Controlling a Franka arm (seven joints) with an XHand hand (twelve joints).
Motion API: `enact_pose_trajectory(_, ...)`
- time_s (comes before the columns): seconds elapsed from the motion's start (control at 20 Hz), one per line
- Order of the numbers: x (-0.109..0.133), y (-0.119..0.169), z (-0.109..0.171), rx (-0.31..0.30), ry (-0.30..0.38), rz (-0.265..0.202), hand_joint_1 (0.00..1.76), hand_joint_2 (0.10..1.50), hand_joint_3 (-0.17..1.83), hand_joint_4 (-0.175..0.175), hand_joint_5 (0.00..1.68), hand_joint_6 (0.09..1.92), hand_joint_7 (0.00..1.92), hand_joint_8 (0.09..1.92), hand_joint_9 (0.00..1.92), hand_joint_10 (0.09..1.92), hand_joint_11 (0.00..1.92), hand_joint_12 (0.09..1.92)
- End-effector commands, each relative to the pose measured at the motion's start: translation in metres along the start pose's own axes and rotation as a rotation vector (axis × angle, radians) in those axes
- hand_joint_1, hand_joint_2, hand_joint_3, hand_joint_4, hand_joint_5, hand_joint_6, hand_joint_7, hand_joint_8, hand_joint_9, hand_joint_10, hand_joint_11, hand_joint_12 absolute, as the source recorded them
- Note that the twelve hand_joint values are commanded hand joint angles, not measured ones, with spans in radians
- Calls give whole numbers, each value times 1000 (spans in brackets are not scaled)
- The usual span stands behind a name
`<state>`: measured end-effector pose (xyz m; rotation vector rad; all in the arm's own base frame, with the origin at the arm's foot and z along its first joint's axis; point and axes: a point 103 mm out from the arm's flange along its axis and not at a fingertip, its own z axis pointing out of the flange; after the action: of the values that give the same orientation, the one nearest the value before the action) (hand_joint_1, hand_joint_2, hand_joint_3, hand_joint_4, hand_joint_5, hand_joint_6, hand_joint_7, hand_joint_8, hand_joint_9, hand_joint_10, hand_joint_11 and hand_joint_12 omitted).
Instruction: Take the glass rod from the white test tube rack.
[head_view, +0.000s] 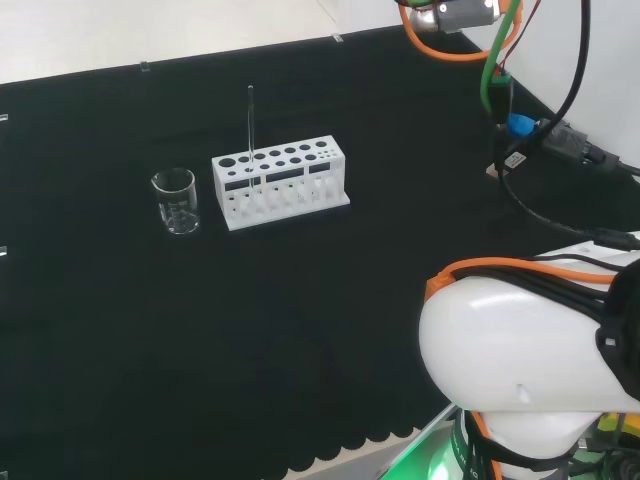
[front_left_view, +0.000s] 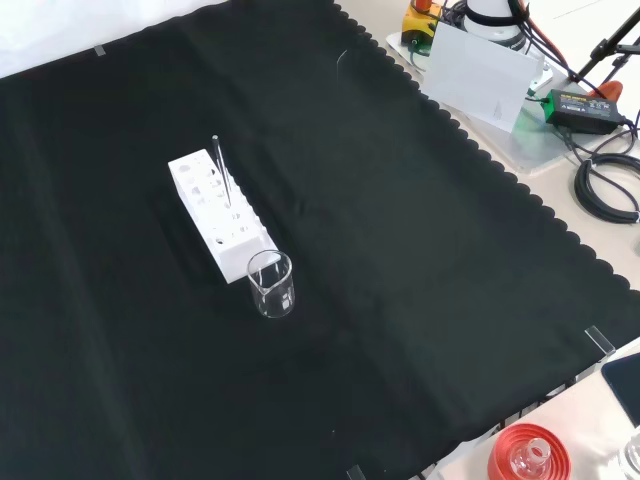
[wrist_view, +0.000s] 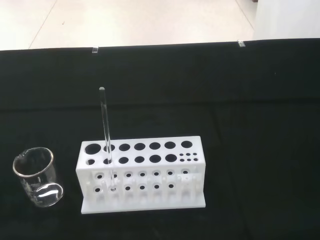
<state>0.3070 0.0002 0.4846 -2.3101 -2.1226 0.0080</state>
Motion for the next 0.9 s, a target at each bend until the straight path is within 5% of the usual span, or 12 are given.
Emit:
enact_pose_trajectory(0.05, 0, 0, 0, -5, 0, 0, 491, 579, 501, -45, 0, 87, 0, 87, 0, 396, 0, 638)
enact_pose_trajectory(0.65, -6, -2, 1, -20, 9, -11, 486, 649, 375, -38, 0, 87, 1, 87, 0, 389, 0, 611)
enact_pose_trajectory(0.9, -10, -4, 0, -46, 45, -26, 496, 677, 327, -37, 0, 87, 52, 87, 0, 619, 0, 974)
